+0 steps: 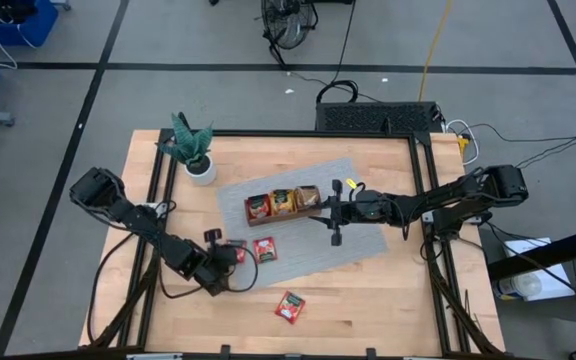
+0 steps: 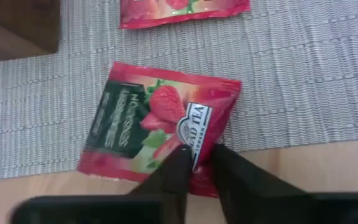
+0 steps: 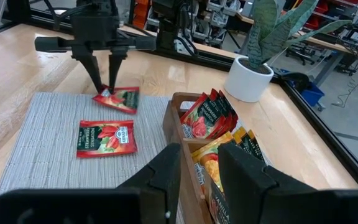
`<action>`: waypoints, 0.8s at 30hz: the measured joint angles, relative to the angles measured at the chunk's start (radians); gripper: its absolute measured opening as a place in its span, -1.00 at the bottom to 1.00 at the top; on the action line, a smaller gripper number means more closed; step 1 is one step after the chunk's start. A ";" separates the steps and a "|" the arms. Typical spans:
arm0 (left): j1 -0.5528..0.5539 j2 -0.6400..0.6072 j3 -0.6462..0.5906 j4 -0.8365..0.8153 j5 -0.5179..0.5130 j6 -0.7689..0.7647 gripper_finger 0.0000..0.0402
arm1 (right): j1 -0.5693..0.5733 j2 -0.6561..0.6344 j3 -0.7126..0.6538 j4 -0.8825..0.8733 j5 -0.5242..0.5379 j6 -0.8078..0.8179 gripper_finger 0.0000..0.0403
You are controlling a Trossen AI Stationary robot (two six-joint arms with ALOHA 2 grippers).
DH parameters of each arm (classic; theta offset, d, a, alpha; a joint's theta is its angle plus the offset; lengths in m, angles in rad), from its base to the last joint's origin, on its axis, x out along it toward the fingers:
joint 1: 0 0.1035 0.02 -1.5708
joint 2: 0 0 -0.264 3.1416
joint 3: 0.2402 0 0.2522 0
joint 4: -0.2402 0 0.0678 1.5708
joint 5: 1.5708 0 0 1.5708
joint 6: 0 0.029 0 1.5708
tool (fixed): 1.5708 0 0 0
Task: Pick & Place Tea
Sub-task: Put the top right red tea into the left part of the wooden organizer
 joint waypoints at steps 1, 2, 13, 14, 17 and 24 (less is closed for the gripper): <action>0.000 0.000 0.000 0.001 0.001 0.001 -0.72 | 0.000 0.000 0.000 0.000 0.000 0.000 -0.53; 0.000 0.000 -0.001 0.005 -0.001 0.002 -0.82 | 0.000 0.000 0.000 0.000 0.000 0.001 -0.53; -0.020 -0.024 0.231 -0.332 -0.003 0.169 -0.95 | 0.000 0.000 0.000 0.000 0.000 0.040 -0.53; -0.021 -0.024 0.272 -0.368 -0.036 0.183 -0.95 | 0.000 0.000 0.000 0.001 -0.001 0.052 -0.53; -0.017 -0.008 0.357 -0.438 -0.178 0.234 -0.95 | 0.000 0.000 0.000 0.006 -0.010 0.083 -0.53; 0.022 0.081 0.407 -0.393 -0.450 0.423 -0.95 | 0.000 0.090 0.001 0.202 -0.207 0.156 -0.53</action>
